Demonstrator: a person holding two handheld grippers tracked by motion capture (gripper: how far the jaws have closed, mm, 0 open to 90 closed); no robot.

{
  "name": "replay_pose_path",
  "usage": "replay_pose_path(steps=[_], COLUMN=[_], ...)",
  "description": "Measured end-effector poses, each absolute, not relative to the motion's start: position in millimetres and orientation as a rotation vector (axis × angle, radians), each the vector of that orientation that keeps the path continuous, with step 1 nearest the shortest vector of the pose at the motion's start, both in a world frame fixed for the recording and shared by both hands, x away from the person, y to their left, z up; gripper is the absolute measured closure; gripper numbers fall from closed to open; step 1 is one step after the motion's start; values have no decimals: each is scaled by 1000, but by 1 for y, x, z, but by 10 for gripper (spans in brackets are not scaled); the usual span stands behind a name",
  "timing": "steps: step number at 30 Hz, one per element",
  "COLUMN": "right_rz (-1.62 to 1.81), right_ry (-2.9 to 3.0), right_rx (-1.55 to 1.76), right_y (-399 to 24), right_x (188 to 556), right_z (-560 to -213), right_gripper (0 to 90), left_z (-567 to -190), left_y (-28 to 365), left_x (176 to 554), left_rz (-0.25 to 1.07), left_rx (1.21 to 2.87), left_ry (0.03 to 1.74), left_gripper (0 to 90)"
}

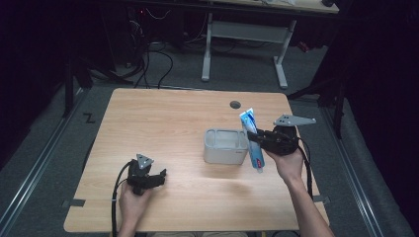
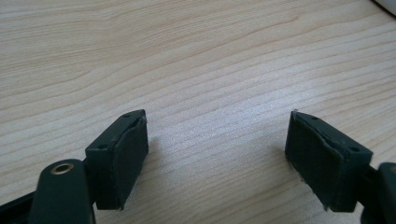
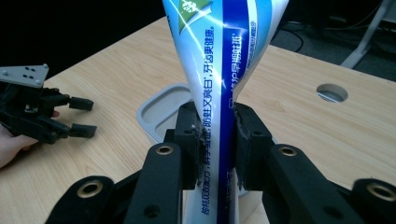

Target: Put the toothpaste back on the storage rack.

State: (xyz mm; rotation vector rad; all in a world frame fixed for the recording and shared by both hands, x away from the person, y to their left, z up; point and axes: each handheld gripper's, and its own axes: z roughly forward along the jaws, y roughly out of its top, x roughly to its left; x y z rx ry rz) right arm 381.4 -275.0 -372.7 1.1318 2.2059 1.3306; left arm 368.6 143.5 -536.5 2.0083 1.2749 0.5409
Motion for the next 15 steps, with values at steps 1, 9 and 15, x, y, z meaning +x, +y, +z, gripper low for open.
replay_pose_path(steps=[1,9,15], right_rz=[1334,1366,1374], right_ry=[2207,2200,2201], right_rx=[1131,1110,1112], right_y=[-274,-266,-263], right_x=[382,390,396], right_z=[-371,-362,-359], right_gripper=[739,740,740], left_z=[-536,-536,-536], left_y=[144,144,144], left_x=[369,369,369], left_rz=[541,541,541], left_rx=[2009,2009,2009], left_ry=[1275,1275,1274], left_gripper=[217,217,217])
